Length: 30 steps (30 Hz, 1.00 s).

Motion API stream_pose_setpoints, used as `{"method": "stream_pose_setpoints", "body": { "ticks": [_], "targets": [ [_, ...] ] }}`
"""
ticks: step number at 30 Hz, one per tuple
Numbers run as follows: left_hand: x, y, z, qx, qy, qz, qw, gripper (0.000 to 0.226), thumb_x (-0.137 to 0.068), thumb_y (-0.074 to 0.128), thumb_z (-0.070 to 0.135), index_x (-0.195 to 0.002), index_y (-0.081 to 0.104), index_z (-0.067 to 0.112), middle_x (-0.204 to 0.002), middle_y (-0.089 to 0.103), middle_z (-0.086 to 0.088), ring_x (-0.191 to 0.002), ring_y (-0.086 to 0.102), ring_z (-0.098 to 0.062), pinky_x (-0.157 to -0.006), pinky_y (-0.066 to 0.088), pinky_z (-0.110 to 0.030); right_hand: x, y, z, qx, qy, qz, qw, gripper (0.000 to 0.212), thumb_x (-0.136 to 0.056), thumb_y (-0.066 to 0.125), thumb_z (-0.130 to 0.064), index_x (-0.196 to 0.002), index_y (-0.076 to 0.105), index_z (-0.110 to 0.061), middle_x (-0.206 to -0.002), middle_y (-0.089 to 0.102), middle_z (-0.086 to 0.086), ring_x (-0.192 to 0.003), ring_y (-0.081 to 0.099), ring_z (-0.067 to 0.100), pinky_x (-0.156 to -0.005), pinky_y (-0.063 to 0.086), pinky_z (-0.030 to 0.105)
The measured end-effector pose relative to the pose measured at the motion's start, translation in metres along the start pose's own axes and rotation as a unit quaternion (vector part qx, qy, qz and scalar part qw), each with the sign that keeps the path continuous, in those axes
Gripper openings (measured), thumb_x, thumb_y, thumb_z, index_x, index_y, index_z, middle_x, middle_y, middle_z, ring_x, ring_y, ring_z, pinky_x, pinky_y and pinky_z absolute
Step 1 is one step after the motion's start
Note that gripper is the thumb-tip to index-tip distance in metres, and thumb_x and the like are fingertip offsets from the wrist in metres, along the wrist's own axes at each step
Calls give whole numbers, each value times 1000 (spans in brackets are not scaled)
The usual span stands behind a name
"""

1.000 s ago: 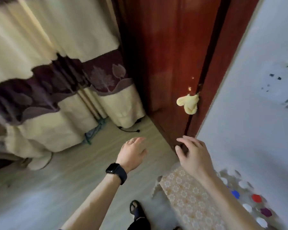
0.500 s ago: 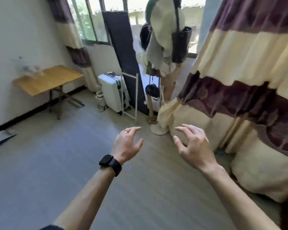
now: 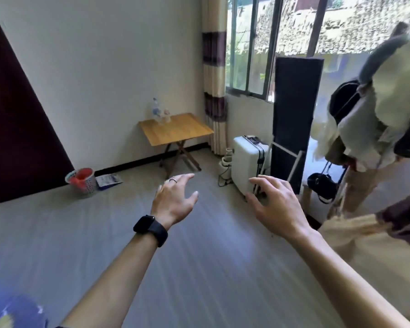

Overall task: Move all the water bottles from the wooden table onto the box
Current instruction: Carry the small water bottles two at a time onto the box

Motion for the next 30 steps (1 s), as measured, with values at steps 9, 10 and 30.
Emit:
{"method": "stream_pose_setpoints", "body": {
  "ticks": [9, 10, 30],
  "targets": [
    [-154, -42, -47, -42, -32, 70, 996, 53, -91, 63, 38, -142, 52, 28, -143, 55, 2, -133, 48, -21, -111, 36, -36, -192, 53, -18, -52, -75, 22, 996, 43, -93, 60, -47, -134, 59, -35, -140, 56, -12, -135, 39, 17, -111, 30, 27],
    [-172, -43, -53, -45, -38, 76, 995, 52, -91, 63, 38, -141, 52, 28, -143, 55, 1, -132, 48, -22, -111, 37, -36, -213, 61, -17, -57, -82, 18, 995, 42, -94, 60, -46, -134, 59, -34, -140, 56, -12, -135, 39, 17, -110, 30, 26],
    [-498, 8, -221, -27, -153, 114, 981, 56, -92, 62, 39, -144, 46, 29, -144, 53, -2, -134, 47, -23, -110, 39, -36, -588, 273, -12, -107, -146, -58, 982, 48, -94, 58, -49, -139, 53, -33, -140, 55, -12, -136, 39, 17, -109, 34, 29]
  ]
}}
Point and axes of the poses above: each hand's wrist, its own x-axis away from the middle knuckle, its own y-axis out of the palm, z = x × y, the point moved 8 cm from there along -x, towards the middle knuckle
